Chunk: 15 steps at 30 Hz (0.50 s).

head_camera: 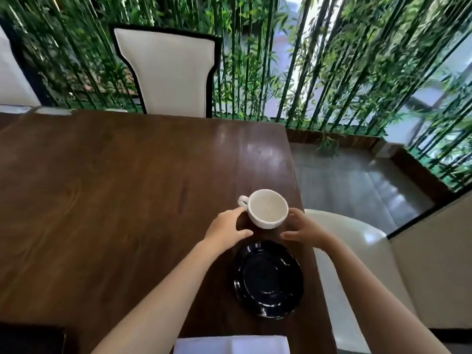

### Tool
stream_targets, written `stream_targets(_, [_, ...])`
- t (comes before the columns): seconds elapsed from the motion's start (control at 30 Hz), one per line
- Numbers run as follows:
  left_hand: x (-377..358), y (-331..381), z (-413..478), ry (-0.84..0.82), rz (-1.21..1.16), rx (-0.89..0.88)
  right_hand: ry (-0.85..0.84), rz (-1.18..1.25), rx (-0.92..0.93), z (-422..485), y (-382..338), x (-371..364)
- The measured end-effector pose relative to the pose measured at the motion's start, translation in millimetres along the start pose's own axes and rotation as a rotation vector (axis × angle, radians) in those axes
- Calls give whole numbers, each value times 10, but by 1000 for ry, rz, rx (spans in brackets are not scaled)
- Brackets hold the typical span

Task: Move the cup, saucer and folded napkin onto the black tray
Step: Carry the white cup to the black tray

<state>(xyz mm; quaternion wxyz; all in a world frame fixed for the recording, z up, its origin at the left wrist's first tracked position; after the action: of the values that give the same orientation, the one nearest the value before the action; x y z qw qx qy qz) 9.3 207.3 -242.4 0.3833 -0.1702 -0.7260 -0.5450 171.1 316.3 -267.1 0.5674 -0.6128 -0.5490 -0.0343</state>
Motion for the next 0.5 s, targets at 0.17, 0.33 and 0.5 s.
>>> stream_targets(0.17, [-141, -85, 142, 122, -197, 37, 4, 191, 181, 234, -91, -60])
stream_targets(0.33, [-264, -203, 216, 156, -355, 64, -16, 217, 246, 346, -126, -92])
stream_targets(0.5, [-384, -247, 267, 113, -558, 98, -67, 311, 270, 376, -138, -141])
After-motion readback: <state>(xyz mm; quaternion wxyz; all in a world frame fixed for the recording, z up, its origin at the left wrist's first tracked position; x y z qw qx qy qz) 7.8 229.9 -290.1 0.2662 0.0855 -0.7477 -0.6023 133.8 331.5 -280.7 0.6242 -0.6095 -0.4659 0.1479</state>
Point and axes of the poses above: each hand's wrist, its own z-axis towards the middle knuckle, its own x-axis out of the back of the hand, y = z × x, the point moved 10 cm from there along z, towards the middle knuckle, and after that the axes turned 4 degrees about y, right-handed, at the moved point
